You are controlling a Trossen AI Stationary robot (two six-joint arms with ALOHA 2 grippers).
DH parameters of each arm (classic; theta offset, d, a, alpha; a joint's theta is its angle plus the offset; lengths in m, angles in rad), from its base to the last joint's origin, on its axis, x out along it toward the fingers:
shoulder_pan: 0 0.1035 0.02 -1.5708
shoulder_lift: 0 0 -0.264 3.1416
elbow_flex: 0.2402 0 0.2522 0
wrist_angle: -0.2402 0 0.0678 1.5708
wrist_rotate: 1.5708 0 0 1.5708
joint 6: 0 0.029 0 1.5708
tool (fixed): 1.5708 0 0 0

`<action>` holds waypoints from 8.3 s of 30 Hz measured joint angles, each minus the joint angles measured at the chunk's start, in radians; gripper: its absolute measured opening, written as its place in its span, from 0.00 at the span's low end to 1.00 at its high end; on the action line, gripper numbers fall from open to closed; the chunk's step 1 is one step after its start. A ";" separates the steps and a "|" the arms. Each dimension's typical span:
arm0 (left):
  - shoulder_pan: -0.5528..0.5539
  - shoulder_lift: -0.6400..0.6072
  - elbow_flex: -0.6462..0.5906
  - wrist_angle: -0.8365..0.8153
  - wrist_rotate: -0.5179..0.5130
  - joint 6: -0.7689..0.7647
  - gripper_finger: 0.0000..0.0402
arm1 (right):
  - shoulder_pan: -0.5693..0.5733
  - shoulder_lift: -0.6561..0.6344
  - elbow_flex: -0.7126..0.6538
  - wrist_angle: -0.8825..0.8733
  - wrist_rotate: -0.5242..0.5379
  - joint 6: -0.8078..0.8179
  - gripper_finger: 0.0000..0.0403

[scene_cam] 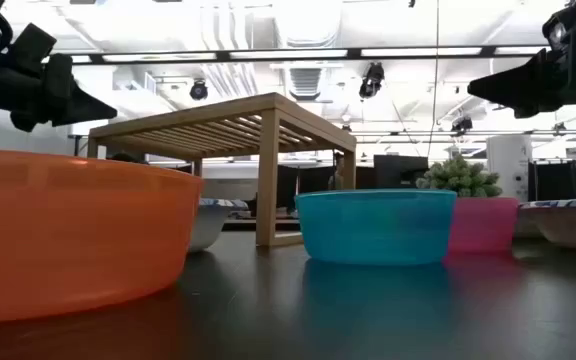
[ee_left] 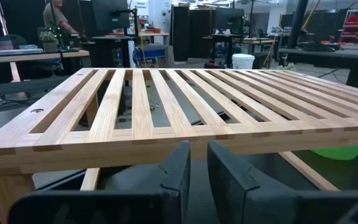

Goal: Place and stack bowls onto a shelf

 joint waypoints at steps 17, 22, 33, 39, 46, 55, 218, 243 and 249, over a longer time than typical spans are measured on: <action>0.000 0.000 0.000 0.000 0.000 0.000 0.09 | 0.000 0.000 0.000 0.000 0.000 0.000 0.17; 0.000 0.000 0.000 0.000 0.000 0.000 0.09 | 0.000 0.000 0.000 0.000 0.000 0.000 0.17; 0.000 0.000 0.000 0.000 0.000 0.000 0.09 | 0.000 0.000 0.000 0.000 0.000 0.000 0.17; 0.000 0.000 0.000 0.000 0.000 0.000 0.09 | 0.000 0.000 0.000 0.000 0.000 0.000 0.17; 0.000 0.000 0.000 0.000 0.000 0.000 0.09 | 0.000 0.000 0.000 0.000 0.000 0.000 0.17; 0.000 0.000 0.000 0.000 0.000 0.000 0.09 | 0.000 0.000 0.000 0.000 0.000 0.000 0.17; -0.042 1.247 0.592 -0.565 0.726 -1.418 0.40 | 0.000 0.000 0.100 0.180 0.000 0.086 0.17; -0.042 1.422 0.592 -0.471 0.730 -1.423 0.10 | 0.000 0.000 0.100 0.180 0.000 0.079 0.17; -0.042 1.403 0.592 -0.467 0.725 -1.422 0.01 | 0.000 0.000 0.100 0.180 0.000 0.079 0.17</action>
